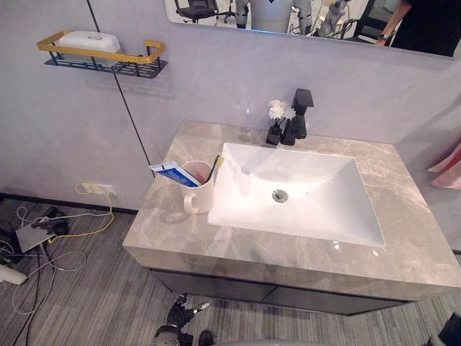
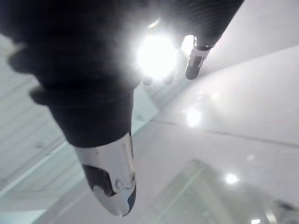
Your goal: Organize washtable
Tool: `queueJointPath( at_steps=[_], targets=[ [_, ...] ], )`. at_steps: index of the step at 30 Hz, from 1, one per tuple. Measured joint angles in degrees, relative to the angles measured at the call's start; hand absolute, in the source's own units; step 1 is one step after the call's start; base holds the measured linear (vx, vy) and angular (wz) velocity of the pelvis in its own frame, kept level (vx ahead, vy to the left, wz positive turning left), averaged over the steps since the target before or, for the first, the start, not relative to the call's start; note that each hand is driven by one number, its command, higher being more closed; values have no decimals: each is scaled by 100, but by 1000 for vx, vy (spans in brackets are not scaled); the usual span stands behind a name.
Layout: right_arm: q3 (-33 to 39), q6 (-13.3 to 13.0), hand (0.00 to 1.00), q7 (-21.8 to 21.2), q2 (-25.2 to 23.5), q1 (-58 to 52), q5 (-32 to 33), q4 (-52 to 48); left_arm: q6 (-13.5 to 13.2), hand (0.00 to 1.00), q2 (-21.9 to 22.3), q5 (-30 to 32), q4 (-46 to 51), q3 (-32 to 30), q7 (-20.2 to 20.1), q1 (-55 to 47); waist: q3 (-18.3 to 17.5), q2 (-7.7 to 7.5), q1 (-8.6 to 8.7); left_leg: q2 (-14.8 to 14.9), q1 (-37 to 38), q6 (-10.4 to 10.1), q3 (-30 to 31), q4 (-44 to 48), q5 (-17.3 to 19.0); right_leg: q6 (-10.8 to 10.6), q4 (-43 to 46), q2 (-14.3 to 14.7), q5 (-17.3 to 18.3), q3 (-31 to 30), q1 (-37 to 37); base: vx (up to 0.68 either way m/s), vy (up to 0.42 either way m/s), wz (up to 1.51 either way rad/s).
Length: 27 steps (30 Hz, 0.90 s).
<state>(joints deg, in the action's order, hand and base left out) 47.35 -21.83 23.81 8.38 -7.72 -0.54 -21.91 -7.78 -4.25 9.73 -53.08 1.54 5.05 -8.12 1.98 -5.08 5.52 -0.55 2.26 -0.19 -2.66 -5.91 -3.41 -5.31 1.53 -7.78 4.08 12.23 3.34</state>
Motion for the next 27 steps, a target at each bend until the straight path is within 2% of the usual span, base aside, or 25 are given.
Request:
queueJointPath(
  at_steps=[2,4,6,11,15,17,20,23,27],
  targets=[
    [1,167,0,15,-289,-352,3,212,2,0,30,-2,1,-86,2,6,-5,9,2,11,-3,-7,-69,0,22,0,17,6,1,-61,-42,23,5,-15],
    [-13,476,0,117,-915,-827,-7,265,7,0,248,-4,14,-482,14,-67,-24,46,6,28,8,-2,-165,0,64,0,33,14,1,-128,-64,35,4,-21],
    [-65,626,0,200,-1296,-1162,4,285,8,0,354,-10,31,-652,20,-105,-67,117,6,38,48,37,-251,1,103,-2,44,12,2,-169,-41,55,9,-23],
    [-549,793,0,407,-1349,-1292,265,1474,5,0,673,-133,199,-887,22,-194,-78,206,-4,122,253,45,-808,0,337,-11,92,1,12,-304,67,19,19,-26],
    [-1181,900,0,370,-1301,-1308,728,3078,90,0,736,-382,220,-845,130,-183,-26,288,-19,206,381,4,-1286,0,363,-19,156,-14,42,-295,128,29,11,-6],
    [-1473,971,0,187,-1290,-1308,1001,4098,114,0,739,-520,205,-818,163,-181,11,324,-56,200,478,-32,-1363,-1,376,-18,182,-34,89,-300,202,30,21,-2],
    [-1756,1072,0,-78,-1295,-1377,1150,4865,116,0,738,-560,193,-792,165,-152,31,371,-161,192,570,-47,-1384,-2,408,-15,256,-50,175,-294,252,4,5,-1],
    [-2103,1244,0,-662,-1330,-1523,1172,5391,115,0,740,-561,170,-783,156,-81,32,374,-330,202,571,-72,-1376,-3,399,-5,273,-41,217,-254,256,19,-7,4],
    [-2151,1345,0,-1214,-1326,-1517,1174,5891,92,0,693,-557,93,-672,130,-61,33,356,-340,165,576,-72,-1212,-3,394,-37,216,-69,251,-89,353,34,-5,21]
  ],
)
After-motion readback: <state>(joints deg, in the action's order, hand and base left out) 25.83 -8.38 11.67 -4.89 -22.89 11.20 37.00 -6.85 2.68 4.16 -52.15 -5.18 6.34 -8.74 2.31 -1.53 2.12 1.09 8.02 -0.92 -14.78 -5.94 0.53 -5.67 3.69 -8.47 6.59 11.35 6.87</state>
